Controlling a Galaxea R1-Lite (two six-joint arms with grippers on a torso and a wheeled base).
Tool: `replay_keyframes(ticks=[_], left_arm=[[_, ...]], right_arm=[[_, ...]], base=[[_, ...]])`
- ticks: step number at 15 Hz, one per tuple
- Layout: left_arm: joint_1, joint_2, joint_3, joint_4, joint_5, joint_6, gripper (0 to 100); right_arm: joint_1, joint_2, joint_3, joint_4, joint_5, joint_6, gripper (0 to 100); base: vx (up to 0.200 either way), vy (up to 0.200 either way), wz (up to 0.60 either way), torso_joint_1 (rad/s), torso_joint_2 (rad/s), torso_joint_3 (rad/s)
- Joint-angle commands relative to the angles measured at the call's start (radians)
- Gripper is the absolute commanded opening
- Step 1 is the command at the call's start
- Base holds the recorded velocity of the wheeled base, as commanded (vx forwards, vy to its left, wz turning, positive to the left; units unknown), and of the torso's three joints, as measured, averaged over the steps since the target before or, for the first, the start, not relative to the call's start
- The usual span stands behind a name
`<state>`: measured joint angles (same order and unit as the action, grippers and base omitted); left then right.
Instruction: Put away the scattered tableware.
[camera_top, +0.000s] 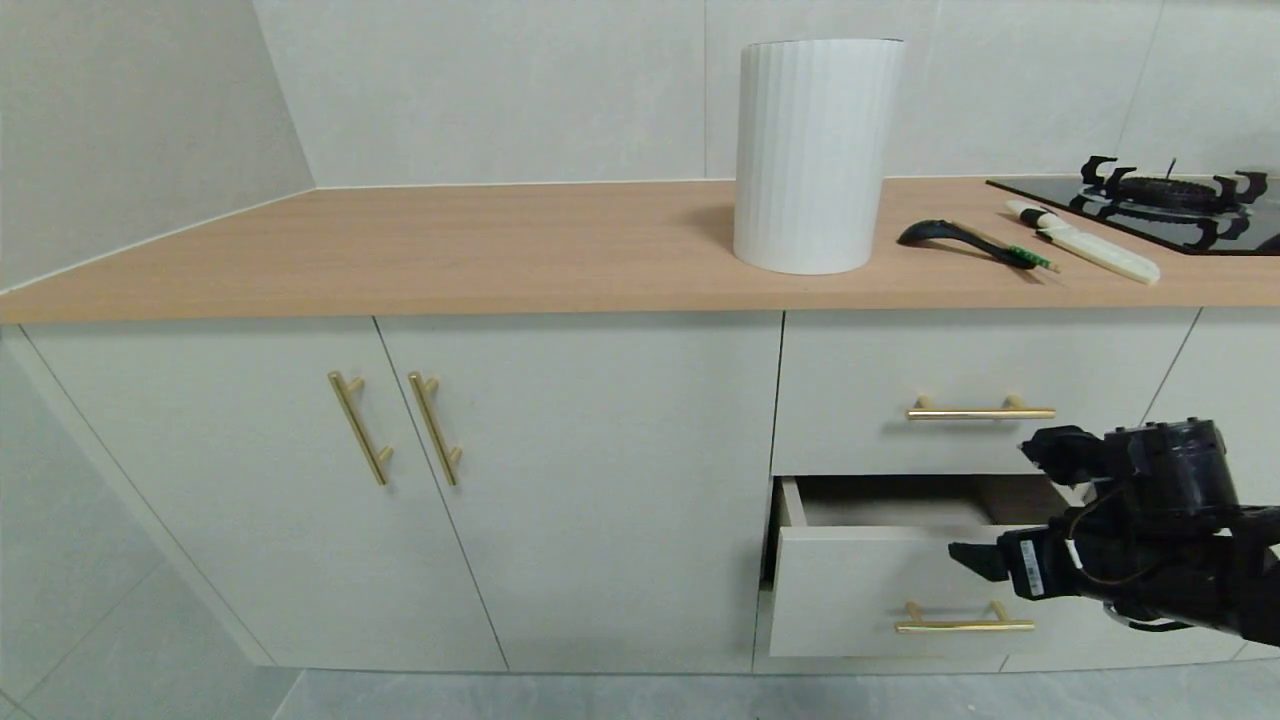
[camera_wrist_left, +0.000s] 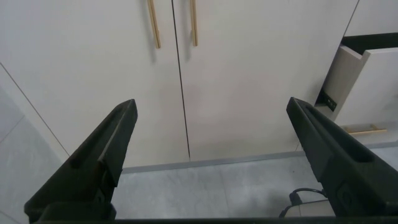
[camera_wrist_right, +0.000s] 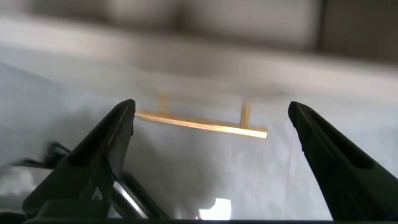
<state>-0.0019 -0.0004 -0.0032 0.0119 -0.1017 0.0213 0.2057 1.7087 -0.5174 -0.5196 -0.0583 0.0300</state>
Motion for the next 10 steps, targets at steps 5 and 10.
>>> replay_keyframes(ticks=[5,10], left_arm=[[0.0,0.0,0.0,0.0,0.0,0.0,100],[0.0,0.0,0.0,0.0,-0.001,0.0,100]], right_arm=[[0.012,0.015,0.008,-0.122,-0.003,0.01,100],[0.043,0.221,0.036,-0.355,-0.09,0.013,100]], base=[[0.0,0.0,0.0,0.0,0.0,0.0],[0.0,0.0,0.0,0.0,0.0,0.0]])
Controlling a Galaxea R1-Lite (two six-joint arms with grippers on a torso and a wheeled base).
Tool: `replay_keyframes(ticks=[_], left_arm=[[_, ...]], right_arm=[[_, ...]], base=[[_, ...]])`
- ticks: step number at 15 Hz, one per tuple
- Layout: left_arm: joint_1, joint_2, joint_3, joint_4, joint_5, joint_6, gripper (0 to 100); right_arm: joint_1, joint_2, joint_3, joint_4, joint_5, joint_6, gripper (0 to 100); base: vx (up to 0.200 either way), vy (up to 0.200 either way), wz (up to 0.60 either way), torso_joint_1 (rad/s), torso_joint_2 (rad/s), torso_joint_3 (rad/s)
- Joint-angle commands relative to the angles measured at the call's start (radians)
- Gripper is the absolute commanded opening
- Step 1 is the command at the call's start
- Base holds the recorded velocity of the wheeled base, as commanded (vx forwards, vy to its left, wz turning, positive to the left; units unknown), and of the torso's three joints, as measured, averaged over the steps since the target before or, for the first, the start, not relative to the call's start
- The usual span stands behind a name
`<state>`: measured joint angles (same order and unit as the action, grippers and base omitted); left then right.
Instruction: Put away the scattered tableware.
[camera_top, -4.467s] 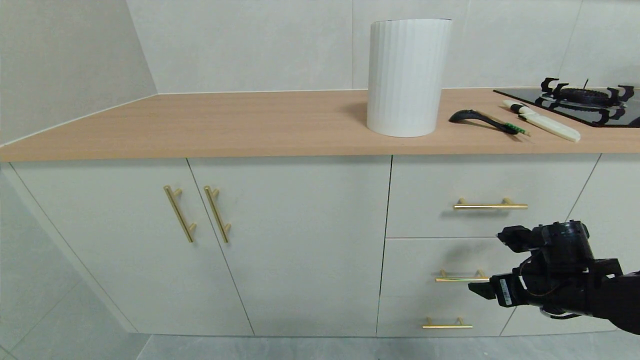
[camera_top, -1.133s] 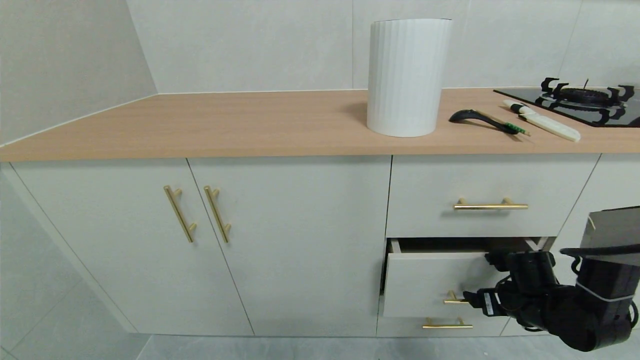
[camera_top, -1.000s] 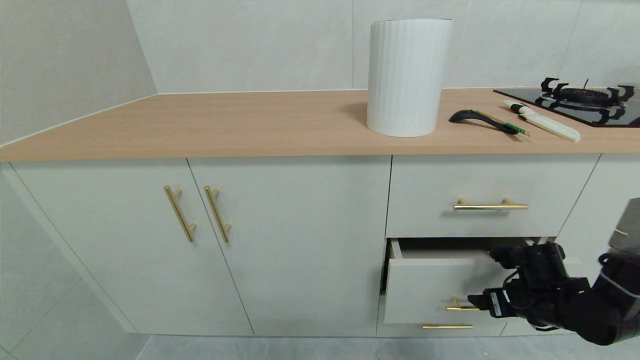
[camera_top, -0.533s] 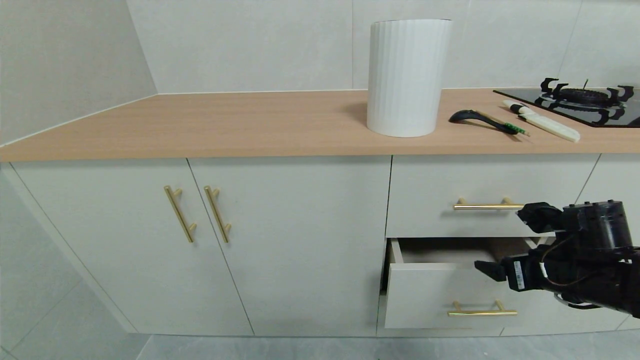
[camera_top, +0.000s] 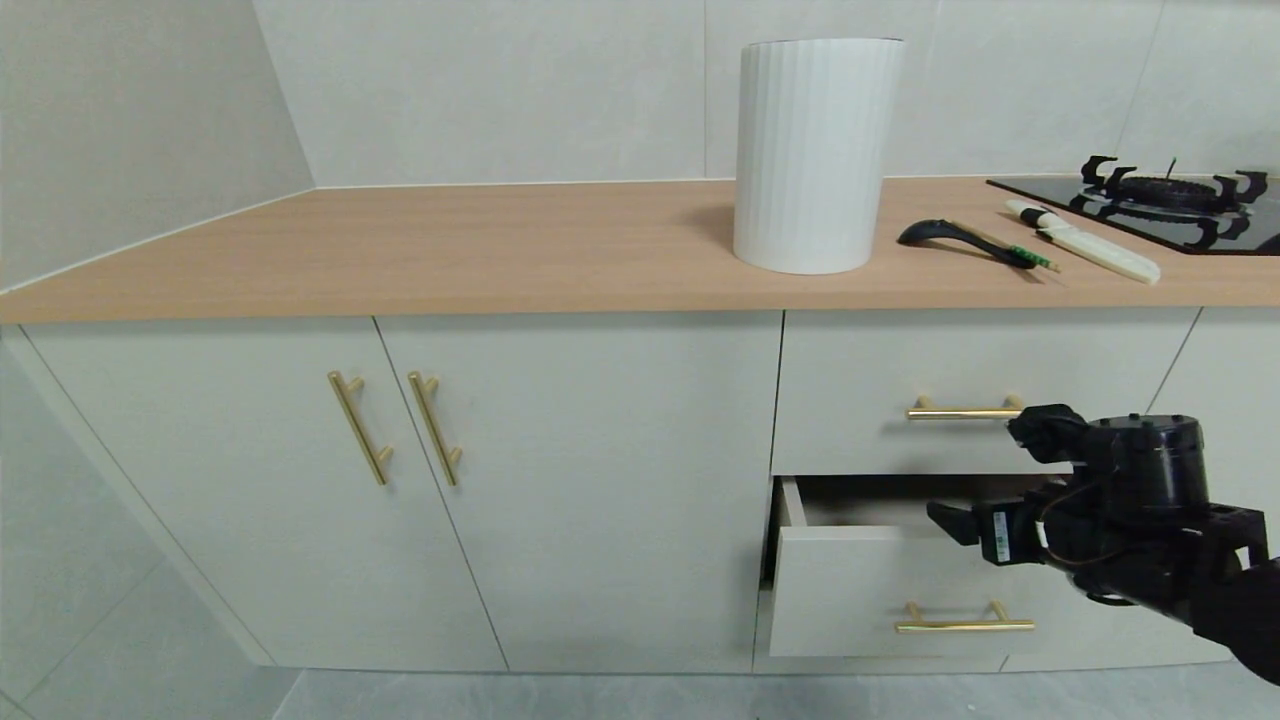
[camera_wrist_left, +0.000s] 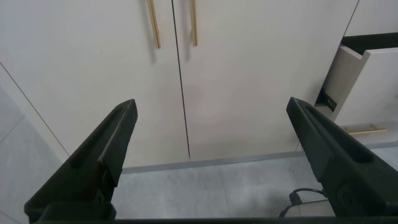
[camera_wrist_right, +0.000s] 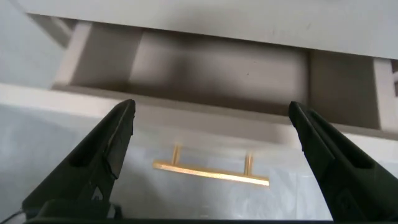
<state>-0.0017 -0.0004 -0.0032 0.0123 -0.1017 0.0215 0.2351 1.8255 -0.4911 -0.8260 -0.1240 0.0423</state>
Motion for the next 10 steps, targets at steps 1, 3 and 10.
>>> replay_keyframes(ticks=[1,3,10], left_arm=[[0.0,0.0,0.0,0.0,-0.001,0.0,100],[0.0,0.0,0.0,0.0,-0.001,0.0,100],[0.0,0.0,0.0,0.0,0.0,0.0,100]], right_arm=[[0.013,0.149,0.017,-0.121,-0.043,0.005,100],[0.013,0.192,0.031,-0.216,-0.048,0.022,100],[0.013,0.232,0.031,-0.271,-0.069,0.03,100]], base=[[0.0,0.0,0.0,0.0,0.0,0.0],[0.0,0.0,0.0,0.0,0.0,0.0],[0.0,0.0,0.0,0.0,0.0,0.0]])
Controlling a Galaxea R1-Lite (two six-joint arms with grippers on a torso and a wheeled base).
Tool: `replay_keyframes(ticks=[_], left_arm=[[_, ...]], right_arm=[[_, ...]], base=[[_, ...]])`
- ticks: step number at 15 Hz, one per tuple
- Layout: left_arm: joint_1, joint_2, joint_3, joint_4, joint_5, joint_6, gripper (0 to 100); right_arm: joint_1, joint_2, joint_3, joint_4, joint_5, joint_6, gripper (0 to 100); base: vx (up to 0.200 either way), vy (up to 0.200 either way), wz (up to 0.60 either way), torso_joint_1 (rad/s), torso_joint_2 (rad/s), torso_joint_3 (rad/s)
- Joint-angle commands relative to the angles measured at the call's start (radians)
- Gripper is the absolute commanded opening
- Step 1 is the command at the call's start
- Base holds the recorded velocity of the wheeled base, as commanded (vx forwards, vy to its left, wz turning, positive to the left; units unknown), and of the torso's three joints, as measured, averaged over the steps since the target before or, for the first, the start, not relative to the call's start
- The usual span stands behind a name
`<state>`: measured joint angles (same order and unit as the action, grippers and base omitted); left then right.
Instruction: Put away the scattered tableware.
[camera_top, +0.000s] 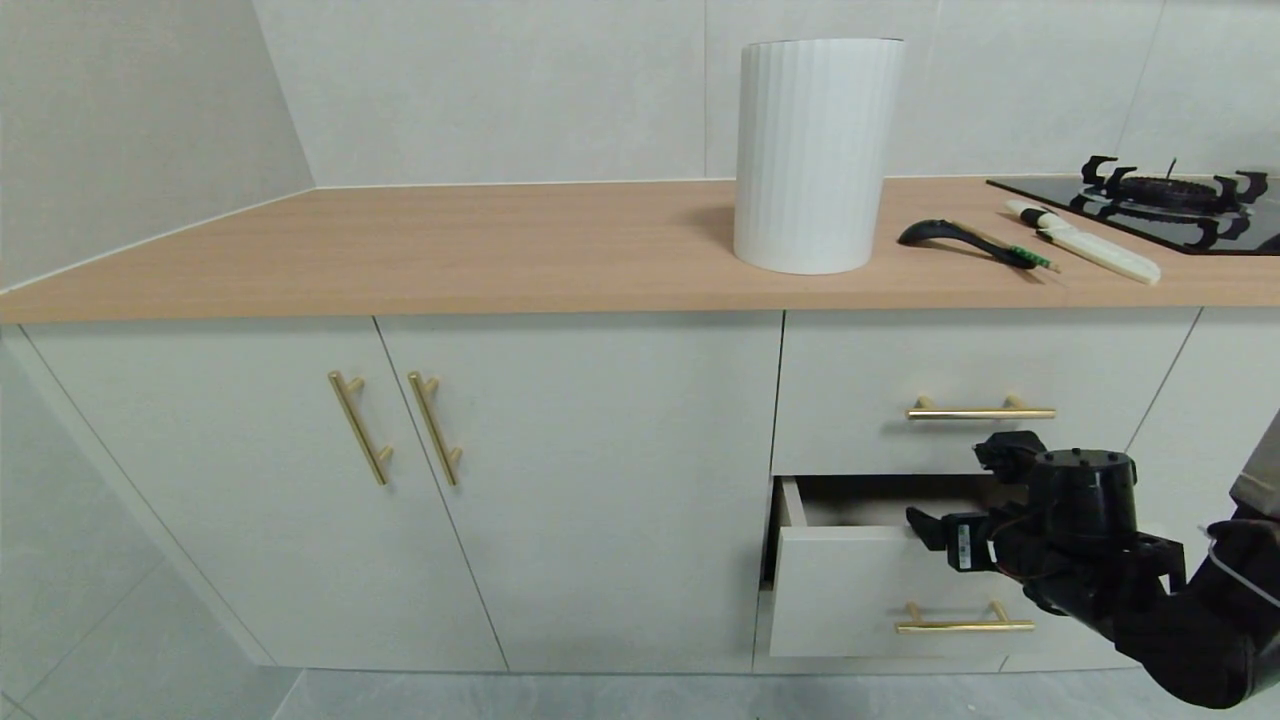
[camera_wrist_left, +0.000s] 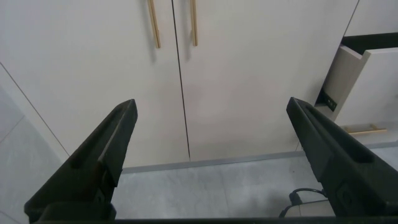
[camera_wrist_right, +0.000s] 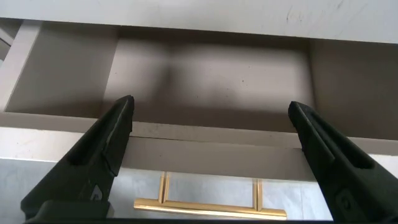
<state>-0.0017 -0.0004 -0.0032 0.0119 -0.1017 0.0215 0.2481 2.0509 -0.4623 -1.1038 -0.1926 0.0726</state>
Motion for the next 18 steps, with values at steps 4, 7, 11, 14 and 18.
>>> replay_keyframes(ticks=[4,7,11,14,18], left_arm=[[0.0,0.0,0.0,0.0,0.0,0.0,100],[0.0,0.0,0.0,0.0,0.0,0.0,100],[0.0,0.0,0.0,0.0,0.0,0.0,100],[0.0,0.0,0.0,0.0,0.0,0.0,100],[0.0,0.0,0.0,0.0,-0.001,0.0,100]], right_arm=[[0.0,-0.001,0.008,0.012,0.001,-0.002,100],[0.0,-0.026,0.017,0.025,0.001,-0.004,100],[0.003,-0.113,0.011,0.179,0.008,-0.004,100],[0.022,-0.198,-0.009,0.351,0.01,-0.005,100],[0.063,-0.298,-0.038,0.59,0.01,-0.008,100]], base=[[0.0,0.0,0.0,0.0,0.0,0.0],[0.0,0.0,0.0,0.0,0.0,0.0],[0.0,0.0,0.0,0.0,0.0,0.0],[0.0,0.0,0.0,0.0,0.0,0.0],[0.0,0.0,0.0,0.0,0.0,0.0]])
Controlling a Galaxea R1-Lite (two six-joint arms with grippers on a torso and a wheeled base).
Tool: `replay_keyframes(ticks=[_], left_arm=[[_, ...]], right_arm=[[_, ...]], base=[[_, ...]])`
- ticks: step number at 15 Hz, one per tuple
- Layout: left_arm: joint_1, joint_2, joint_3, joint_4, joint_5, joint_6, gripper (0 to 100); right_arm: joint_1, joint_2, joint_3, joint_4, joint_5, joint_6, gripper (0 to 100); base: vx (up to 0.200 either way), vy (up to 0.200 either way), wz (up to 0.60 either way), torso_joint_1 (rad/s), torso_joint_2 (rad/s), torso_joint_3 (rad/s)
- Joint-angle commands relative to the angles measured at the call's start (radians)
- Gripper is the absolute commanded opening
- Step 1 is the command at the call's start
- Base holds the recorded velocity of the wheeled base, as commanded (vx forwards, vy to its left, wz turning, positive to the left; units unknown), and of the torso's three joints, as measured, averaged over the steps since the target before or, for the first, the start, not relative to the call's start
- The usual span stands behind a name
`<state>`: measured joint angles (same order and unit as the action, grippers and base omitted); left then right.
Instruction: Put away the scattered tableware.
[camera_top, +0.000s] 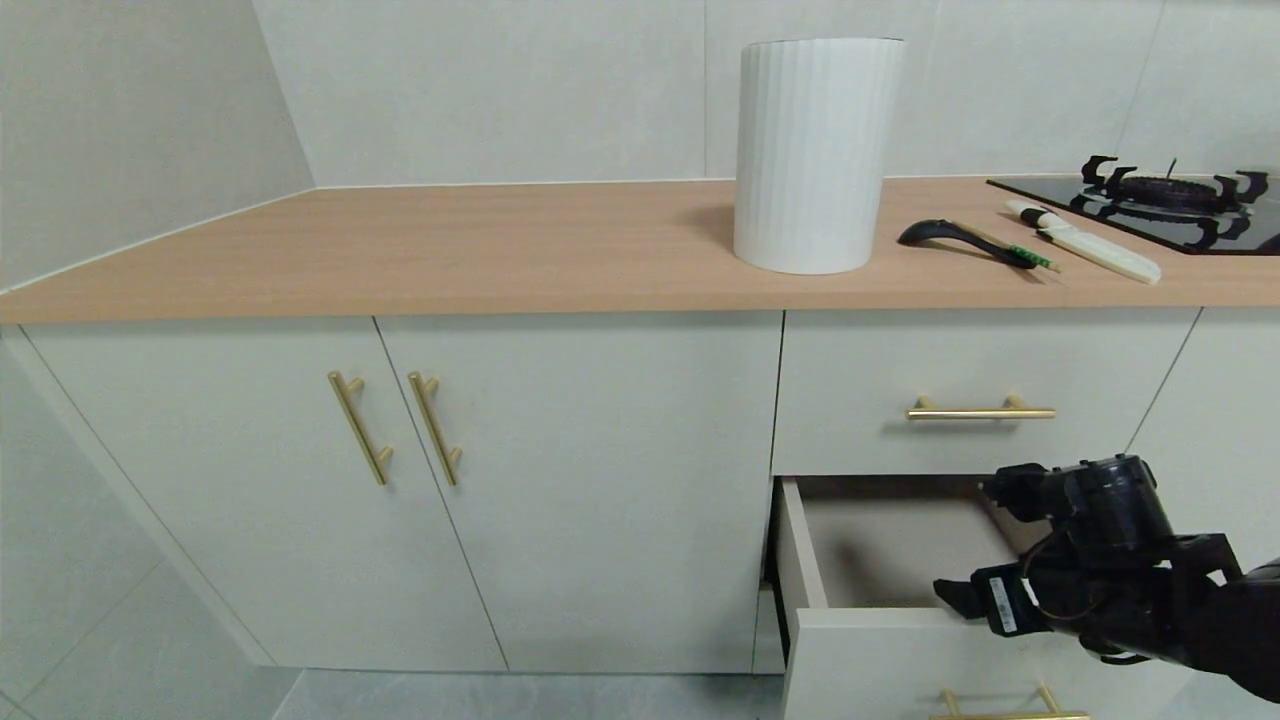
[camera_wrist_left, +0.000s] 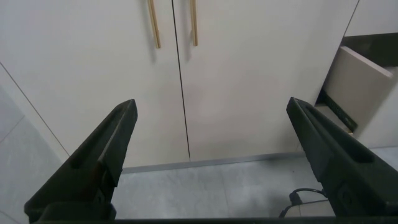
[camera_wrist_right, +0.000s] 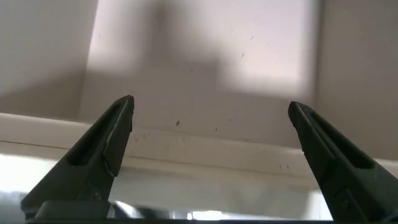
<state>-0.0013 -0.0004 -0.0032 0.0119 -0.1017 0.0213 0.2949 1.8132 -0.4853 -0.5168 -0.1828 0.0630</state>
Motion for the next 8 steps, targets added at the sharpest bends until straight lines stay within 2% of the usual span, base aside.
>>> replay_keyframes(ticks=[1,5,6,8], left_arm=[[0.0,0.0,0.0,0.0,0.0,0.0,100],[0.0,0.0,0.0,0.0,0.0,0.0,100],[0.0,0.0,0.0,0.0,-0.001,0.0,100],[0.0,0.0,0.0,0.0,-0.001,0.0,100]], right_arm=[[0.023,-0.075,-0.021,0.049,0.0,0.001,100],[0.047,-0.137,-0.065,0.268,0.0,0.001,100],[0.047,-0.144,-0.091,0.36,0.002,0.001,100],[0.047,-0.15,-0.11,0.429,0.003,0.001,100]], base=[[0.0,0.0,0.0,0.0,0.0,0.0],[0.0,0.0,0.0,0.0,0.0,0.0],[0.0,0.0,0.0,0.0,0.0,0.0],[0.0,0.0,0.0,0.0,0.0,0.0]])
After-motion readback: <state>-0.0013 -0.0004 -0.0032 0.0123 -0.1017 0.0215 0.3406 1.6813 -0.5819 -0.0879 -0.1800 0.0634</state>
